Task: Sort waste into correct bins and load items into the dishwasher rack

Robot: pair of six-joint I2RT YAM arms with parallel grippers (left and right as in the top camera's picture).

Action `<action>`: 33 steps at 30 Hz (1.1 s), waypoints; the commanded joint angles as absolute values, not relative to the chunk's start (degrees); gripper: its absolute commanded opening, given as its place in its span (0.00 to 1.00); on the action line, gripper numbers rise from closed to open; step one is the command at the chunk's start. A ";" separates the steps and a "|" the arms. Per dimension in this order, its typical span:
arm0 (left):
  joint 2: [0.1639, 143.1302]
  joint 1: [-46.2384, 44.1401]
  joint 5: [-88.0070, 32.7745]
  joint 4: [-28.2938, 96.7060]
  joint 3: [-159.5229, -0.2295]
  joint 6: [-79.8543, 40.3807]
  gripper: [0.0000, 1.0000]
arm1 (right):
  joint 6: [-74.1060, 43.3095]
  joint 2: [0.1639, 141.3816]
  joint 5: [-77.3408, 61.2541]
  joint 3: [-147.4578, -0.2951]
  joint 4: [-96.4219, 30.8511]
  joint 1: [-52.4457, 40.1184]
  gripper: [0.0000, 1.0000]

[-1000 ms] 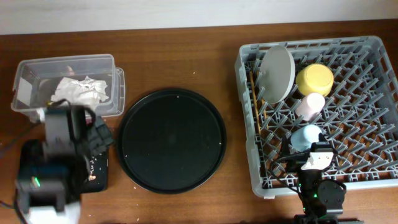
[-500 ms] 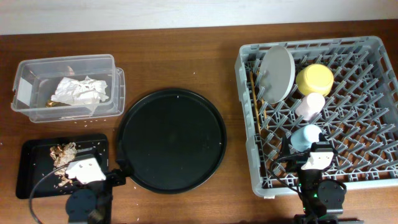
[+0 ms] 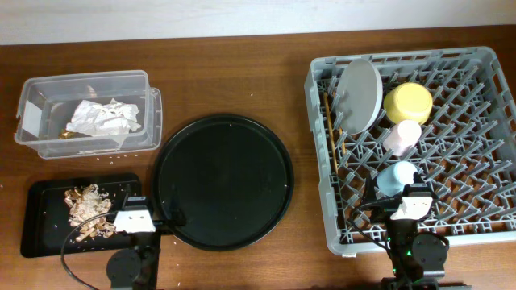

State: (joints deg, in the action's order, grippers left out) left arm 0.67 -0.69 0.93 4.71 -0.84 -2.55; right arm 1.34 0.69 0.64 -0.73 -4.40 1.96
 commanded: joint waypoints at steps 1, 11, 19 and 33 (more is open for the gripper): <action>0.30 -0.69 1.76 4.75 -0.47 -1.43 0.99 | 1.28 0.25 1.10 -0.32 -4.71 2.33 0.99; 0.34 -0.69 1.08 4.78 -0.51 3.77 0.99 | 1.28 0.25 1.13 -0.32 -4.71 2.33 0.99; 0.34 -0.69 1.08 4.78 -0.51 3.77 0.99 | 1.28 0.25 1.13 -0.32 -4.71 2.33 0.99; 0.34 -0.69 1.08 4.78 -0.51 3.77 0.99 | 1.28 0.25 1.13 -0.32 -4.71 2.33 0.99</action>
